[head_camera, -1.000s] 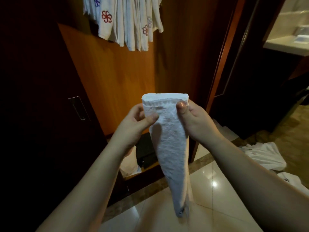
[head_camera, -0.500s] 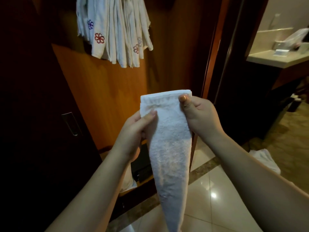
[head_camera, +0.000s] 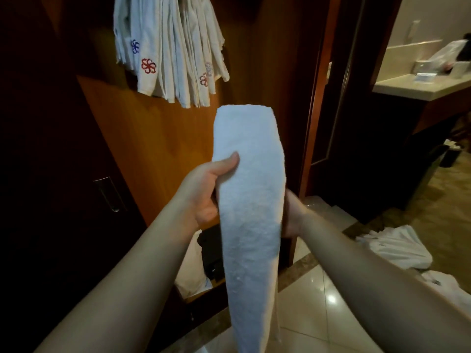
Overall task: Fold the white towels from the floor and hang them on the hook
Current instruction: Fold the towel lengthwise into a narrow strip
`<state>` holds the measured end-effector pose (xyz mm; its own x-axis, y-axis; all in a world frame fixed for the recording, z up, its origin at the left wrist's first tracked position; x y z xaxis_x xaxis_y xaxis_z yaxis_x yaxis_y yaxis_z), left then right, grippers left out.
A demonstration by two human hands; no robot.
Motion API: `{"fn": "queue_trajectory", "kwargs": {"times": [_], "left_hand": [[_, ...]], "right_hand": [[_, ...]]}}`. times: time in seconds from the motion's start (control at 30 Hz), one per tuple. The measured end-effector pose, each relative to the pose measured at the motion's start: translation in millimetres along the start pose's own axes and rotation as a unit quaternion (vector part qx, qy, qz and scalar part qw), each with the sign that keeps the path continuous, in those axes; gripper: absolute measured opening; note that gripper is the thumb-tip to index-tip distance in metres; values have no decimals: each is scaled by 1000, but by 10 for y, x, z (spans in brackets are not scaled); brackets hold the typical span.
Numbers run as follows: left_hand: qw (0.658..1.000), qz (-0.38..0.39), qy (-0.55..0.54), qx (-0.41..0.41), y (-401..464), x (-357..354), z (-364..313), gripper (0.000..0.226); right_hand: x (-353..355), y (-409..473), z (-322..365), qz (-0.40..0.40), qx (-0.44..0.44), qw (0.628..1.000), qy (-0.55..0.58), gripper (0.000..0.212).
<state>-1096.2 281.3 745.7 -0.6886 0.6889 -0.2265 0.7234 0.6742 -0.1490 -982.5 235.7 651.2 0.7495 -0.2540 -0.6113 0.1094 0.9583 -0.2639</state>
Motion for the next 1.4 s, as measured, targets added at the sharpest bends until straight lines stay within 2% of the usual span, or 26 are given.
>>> {"fn": "queue_trajectory", "kwargs": {"times": [0.07, 0.1, 0.2, 0.27, 0.33, 0.47, 0.57, 0.77, 0.87, 0.97, 1.03, 1.17, 1.23, 1.3, 1.33, 1.4], "left_hand": [[999, -44, 16, 3, 66, 115, -128, 62], [997, -73, 25, 6, 91, 184, -186, 61], [987, -159, 38, 10, 165, 427, -318, 47], [979, -202, 39, 14, 199, 576, -378, 40], [974, -223, 42, 17, 250, 670, -430, 32], [969, -243, 41, 25, 338, 740, -495, 22], [972, -225, 53, 29, 411, 728, -553, 17], [973, -212, 77, 42, 561, 740, -663, 21], [971, -212, 96, 52, 672, 757, -621, 22], [980, -169, 91, 56, 795, 729, -469, 19], [989, -123, 68, 45, 875, 721, -326, 37], [995, -12, -47, 82, 900, 649, 186, 63], [994, 65, -36, 75, 850, 538, 406, 80], [990, 123, -11, 71, 764, 456, 605, 96], [986, 153, 23, 59, 705, 401, 657, 97], [980, 167, 112, 10, 633, 350, 657, 82]], "right_hand": [[-29, -4, -426, 42, -81, 996, 8, 50], [-53, -16, -541, 62, -100, 993, 19, 54], [-142, -73, -629, 119, -128, 982, 74, 90], [-176, -106, -621, 154, -125, 977, 75, 104], [-211, -145, -575, 177, -96, 979, 37, 98], [-212, -156, -485, 162, -72, 984, -22, 88], [-244, -233, -445, 176, -97, 979, -41, 78], [-403, -374, -409, 210, -157, 964, -48, 84], [-557, -423, -383, 232, -179, 954, -66, 66], [-673, -432, -219, 240, -154, 956, -67, 56], [-720, -417, -34, 232, -124, 964, -39, 60], [-802, -345, 433, 206, -28, 978, -9, 72], [-817, -294, 665, 180, 23, 983, -20, 64], [-775, -242, 897, 133, 77, 988, -29, 46], [-744, -215, 995, 108, 99, 989, -33, 41], [-700, -171, 1149, 67, 134, 988, -45, 40]]}}
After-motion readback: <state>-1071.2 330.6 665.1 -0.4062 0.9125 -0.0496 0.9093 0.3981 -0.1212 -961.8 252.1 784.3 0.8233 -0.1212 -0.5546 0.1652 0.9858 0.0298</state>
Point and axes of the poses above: each hand's wrist, its own y-axis towards the middle knuckle, its own x-axis out of the back of the hand, z = x × y, the point moved 10 cm from there along y, towards the middle knuckle, and after that the axes turned 11 degrees about y, right-handed, at the moved point
